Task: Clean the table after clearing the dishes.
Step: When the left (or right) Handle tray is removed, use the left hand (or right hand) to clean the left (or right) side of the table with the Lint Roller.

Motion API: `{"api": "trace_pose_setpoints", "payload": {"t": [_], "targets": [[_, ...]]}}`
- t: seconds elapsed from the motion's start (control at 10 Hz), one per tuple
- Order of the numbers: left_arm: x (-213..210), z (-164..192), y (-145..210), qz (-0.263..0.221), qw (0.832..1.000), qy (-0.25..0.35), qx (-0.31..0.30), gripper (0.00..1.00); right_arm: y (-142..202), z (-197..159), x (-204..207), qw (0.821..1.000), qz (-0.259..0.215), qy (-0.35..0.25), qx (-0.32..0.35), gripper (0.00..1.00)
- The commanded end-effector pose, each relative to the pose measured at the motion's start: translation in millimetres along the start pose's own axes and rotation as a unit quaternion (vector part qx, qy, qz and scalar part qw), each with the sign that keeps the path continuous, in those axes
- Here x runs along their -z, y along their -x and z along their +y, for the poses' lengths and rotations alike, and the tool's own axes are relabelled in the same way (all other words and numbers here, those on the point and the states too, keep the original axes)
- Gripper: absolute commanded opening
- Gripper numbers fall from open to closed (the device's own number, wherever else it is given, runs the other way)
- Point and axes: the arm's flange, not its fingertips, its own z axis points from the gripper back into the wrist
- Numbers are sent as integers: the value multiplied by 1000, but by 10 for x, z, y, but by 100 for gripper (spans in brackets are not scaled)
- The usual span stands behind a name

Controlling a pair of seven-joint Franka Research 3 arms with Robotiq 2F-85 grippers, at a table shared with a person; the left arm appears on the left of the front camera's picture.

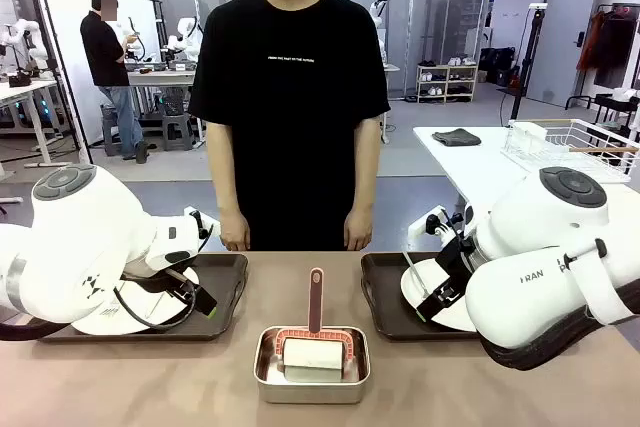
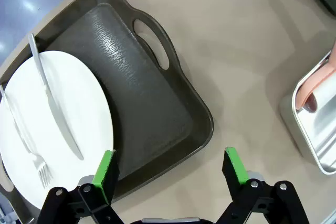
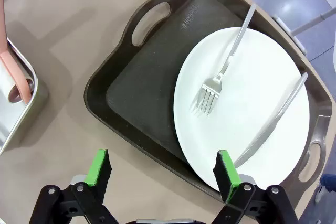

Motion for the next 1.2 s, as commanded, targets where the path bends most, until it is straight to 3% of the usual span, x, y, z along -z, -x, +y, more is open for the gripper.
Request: {"api": "trace_pose_setpoints", "payload": {"t": [0.0, 1.0, 1.1], "targets": [[0, -2, -1, 0, 1000, 0, 0, 100, 0, 0, 0, 1000, 0, 0, 0, 100], [0, -2, -1, 0, 1000, 0, 0, 100, 1, -6, 0, 1000, 0, 0, 0, 100], [0, -5, -1, 0, 1000, 0, 1, 100, -50, -31, -21, 998, -1, -57, 15, 100]]}}
